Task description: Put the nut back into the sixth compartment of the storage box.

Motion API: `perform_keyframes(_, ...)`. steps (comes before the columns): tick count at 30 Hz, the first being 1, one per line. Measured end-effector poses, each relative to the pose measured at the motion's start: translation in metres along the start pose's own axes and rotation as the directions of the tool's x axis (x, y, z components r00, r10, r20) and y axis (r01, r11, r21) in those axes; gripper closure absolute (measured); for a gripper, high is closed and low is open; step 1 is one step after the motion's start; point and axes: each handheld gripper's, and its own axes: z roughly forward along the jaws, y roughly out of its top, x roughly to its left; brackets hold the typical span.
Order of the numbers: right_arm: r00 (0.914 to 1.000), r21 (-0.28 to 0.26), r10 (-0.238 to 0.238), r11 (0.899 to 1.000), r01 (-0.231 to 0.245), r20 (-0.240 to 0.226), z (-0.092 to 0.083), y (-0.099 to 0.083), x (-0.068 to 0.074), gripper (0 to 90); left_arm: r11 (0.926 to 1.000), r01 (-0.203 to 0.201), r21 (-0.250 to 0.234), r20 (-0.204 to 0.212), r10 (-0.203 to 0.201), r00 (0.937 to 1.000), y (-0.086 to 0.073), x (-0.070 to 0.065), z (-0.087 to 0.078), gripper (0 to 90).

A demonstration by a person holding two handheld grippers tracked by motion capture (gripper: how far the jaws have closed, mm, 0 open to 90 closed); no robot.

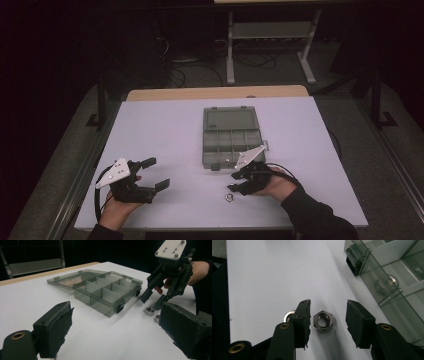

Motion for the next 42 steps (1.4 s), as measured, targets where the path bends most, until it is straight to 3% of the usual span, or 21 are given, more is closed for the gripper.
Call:
perform_keyframes(3,0.9994,0.010,-0.031,0.999,0.031,0.013,0.004,-0.001,-0.002,55.6,1.0000,0.002,0.000,-0.001,-0.002,1.0000,0.000,0.000,0.000,10.5)
perform_keyframes(7,0.9997,0.023,-0.023,0.999,0.023,0.003,0.007,0.000,-0.001,57.0,1.0000,0.002,0.000,-0.001,-0.002,1.0000,0.000,0.000,0.000,10.5)
perform_keyframes(16,0.9988,0.042,-0.050,0.998,0.050,-0.003,0.012,-0.001,0.000,62.2,1.0000,0.001,0.001,-0.002,-0.001,1.0000,0.000,-0.001,0.000,10.5)
perform_keyframes(26,0.9948,0.050,-0.102,0.994,0.101,0.003,0.014,-0.002,0.002,68.7,1.0000,-0.001,0.000,0.001,0.001,1.0000,0.000,-0.001,0.001,10.5)
perform_keyframes(29,0.9959,0.056,-0.090,0.994,0.090,0.006,0.014,-0.002,0.004,69.2,1.0000,-0.006,0.000,0.001,0.006,1.0000,0.000,-0.001,0.001,10.5)
perform_keyframes(36,0.9936,0.053,-0.112,0.992,0.111,0.018,0.013,-0.001,0.004,69.5,1.0000,-0.007,0.000,0.002,0.007,1.0000,0.000,-0.001,0.000,10.5)
perform_keyframes(38,0.9963,0.055,-0.084,0.995,0.083,0.014,0.012,-0.001,0.005,69.5,1.0000,-0.005,-0.001,0.002,0.005,1.0000,0.000,-0.001,0.000,10.5)
perform_keyframes(42,0.9962,0.035,-0.086,0.996,0.086,0.013,0.007,0.000,0.003,69.5,1.0000,-0.006,-0.001,0.002,0.006,1.0000,0.000,-0.001,0.001,10.5)
